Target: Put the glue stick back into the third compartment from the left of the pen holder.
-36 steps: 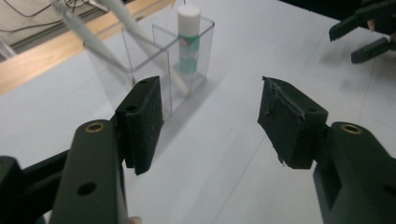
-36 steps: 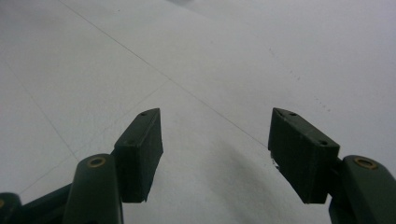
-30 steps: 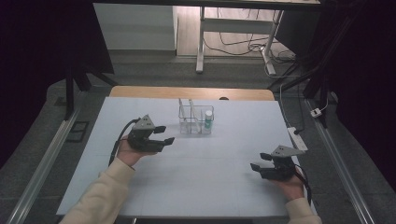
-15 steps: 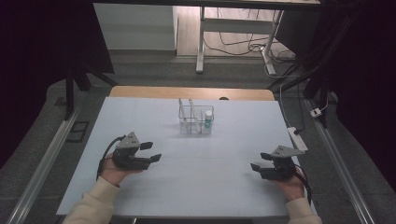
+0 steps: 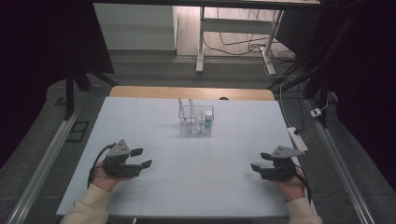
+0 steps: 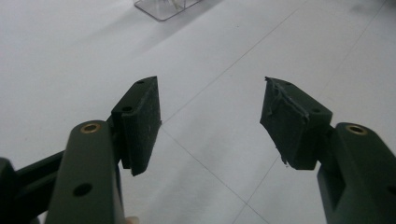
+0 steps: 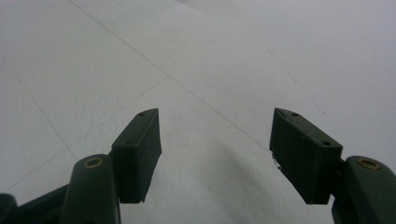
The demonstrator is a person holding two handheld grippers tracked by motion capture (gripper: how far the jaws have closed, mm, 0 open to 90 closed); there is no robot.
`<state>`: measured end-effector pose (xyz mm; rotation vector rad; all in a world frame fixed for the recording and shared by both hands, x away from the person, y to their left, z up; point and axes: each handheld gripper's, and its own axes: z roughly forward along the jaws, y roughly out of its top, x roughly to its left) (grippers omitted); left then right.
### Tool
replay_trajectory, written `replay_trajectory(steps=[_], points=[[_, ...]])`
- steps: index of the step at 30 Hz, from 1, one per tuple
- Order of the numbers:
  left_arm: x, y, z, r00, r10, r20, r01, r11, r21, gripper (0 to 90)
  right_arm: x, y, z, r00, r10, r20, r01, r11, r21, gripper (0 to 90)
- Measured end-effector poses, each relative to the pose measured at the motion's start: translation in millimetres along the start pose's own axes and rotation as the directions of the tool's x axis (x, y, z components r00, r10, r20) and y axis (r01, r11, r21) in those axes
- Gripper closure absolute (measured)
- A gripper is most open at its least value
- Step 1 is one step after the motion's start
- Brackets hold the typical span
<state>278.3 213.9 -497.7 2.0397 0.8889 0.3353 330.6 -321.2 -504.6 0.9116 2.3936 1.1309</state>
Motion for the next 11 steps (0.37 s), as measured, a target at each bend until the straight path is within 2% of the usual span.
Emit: replay_trajectory(steps=[11], points=[[0.9, -0.4, -0.5, 1.0, -0.002, 0.0, 0.002, 1.0, -0.001, 37.1, 0.2, 0.0, 0.2, 1.0, -0.007, -0.003, 0.007, 1.0, -0.003, 33.1]])
